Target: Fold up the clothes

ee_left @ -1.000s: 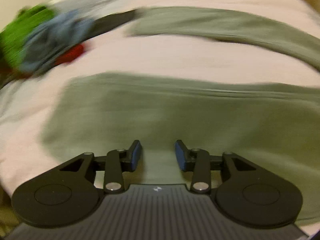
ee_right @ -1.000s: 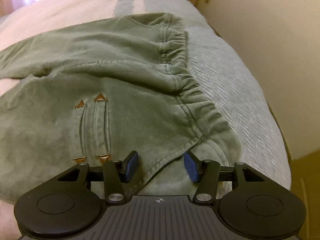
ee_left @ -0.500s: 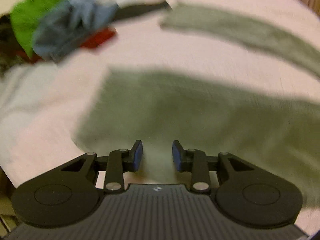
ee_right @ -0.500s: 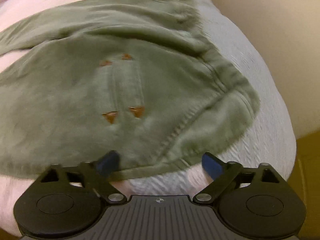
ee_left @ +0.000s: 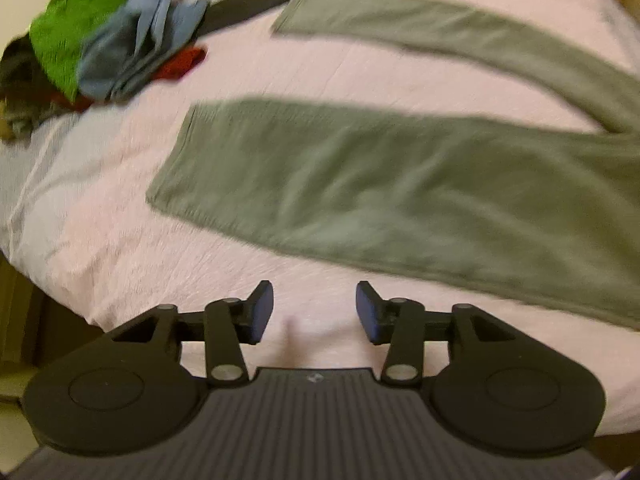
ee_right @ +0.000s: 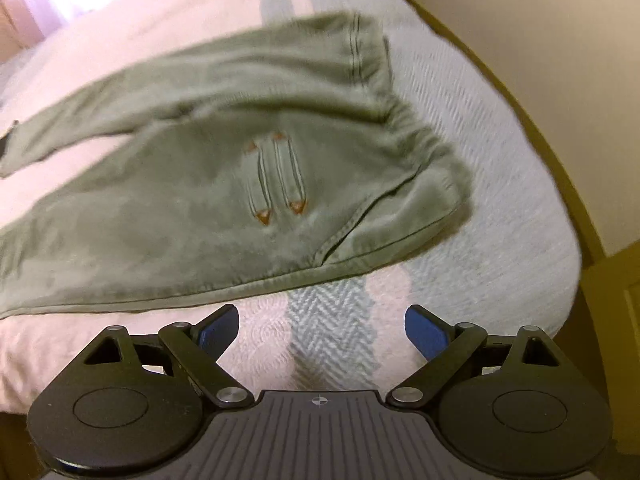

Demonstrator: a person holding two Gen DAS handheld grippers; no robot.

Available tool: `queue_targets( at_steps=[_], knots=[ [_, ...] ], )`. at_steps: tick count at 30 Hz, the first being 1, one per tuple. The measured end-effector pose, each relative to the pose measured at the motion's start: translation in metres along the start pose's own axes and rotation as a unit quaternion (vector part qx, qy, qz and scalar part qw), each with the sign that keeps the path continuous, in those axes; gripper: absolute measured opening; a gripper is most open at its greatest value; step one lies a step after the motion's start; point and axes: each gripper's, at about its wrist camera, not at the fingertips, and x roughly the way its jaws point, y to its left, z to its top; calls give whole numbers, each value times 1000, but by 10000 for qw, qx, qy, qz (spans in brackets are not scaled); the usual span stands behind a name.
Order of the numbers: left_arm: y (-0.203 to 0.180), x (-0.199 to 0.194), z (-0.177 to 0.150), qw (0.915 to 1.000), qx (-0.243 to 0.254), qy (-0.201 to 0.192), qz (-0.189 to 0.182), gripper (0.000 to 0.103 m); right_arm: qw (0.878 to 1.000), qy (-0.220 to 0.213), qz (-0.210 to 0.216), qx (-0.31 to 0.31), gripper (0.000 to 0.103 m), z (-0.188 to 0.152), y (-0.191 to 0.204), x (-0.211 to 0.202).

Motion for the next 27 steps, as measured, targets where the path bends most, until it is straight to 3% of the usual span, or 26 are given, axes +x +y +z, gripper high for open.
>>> queue_targets(
  at_steps=[5, 6, 7, 12, 21, 27],
  knots=[
    [-27, -78, -2, 9983, 68, -518, -254, 47, 9988, -471, 102, -120, 93, 3, -11, -63],
    [-31, -91, -3, 9979, 79, -564, -306, 48, 9980, -599, 161, -117, 95, 3, -13, -76],
    [-35, -104, -7, 9977, 94, -588, -337, 48, 9972, -712, 211, -112, 103, 2, -14, -89],
    [-39, -153, -30, 9970, 165, -657, -375, 50, 9934, -1060, 409, -144, 103, -10, -15, -136],
    [-22, -214, -68, 9954, 93, -895, -322, 59, 9920, -983, 753, -252, 103, -37, 4, -169],
    [-17, -239, -84, 9941, 124, -1036, -309, 60, 9906, -996, 873, -343, 103, -50, 11, -185]
  ],
)
